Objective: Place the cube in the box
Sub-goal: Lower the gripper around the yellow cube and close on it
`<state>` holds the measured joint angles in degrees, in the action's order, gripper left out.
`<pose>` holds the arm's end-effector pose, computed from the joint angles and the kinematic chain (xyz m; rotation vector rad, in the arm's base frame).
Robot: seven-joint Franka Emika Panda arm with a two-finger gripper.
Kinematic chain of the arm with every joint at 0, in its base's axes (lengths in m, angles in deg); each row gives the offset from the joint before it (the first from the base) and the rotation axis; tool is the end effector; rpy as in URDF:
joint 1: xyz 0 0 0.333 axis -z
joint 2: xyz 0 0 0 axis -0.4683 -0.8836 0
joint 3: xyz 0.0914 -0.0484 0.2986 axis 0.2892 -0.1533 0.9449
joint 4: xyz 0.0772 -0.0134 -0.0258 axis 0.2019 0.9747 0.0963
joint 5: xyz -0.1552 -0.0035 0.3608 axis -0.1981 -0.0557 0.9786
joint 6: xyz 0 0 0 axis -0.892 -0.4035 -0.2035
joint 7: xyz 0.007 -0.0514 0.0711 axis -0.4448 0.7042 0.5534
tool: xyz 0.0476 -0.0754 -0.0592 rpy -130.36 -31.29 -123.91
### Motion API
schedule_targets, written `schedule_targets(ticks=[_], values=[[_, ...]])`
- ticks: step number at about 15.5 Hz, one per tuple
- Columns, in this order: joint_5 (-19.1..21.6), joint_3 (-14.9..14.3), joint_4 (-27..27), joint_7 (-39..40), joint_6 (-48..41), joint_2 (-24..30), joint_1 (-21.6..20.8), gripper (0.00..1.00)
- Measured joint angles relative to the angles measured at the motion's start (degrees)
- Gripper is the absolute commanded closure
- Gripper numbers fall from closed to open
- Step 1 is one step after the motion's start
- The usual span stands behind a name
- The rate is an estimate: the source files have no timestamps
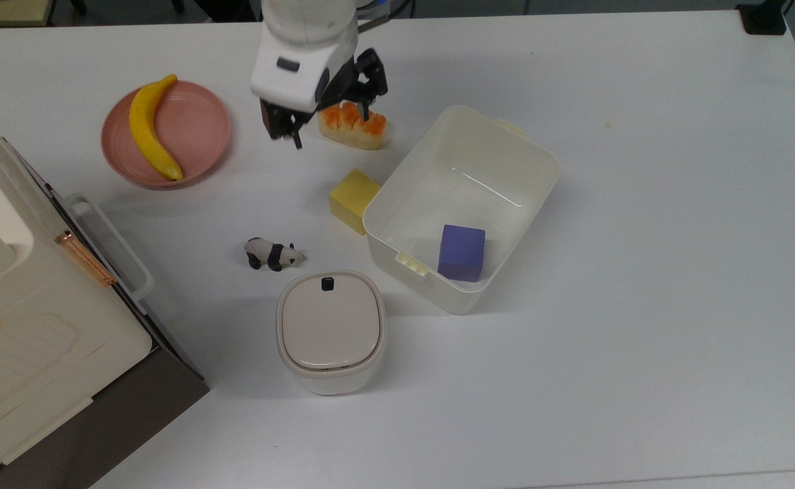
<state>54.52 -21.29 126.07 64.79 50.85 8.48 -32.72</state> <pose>0.6120 0.0107 0.4777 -3.0339 -0.7543 0.0833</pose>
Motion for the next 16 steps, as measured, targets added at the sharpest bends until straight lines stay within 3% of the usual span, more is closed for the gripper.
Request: schedule_targets(ticks=[6, 14, 16], values=[[0.9, -1.1, 8.4, 16.8, 7.3, -0.1, 0.0, 0.00], [0.9, -1.1, 13.3, 18.2, 14.6, -1.6, -2.2, 0.00], [0.9, -1.1, 13.4, 18.2, 15.7, -2.7, -2.5, 0.04]])
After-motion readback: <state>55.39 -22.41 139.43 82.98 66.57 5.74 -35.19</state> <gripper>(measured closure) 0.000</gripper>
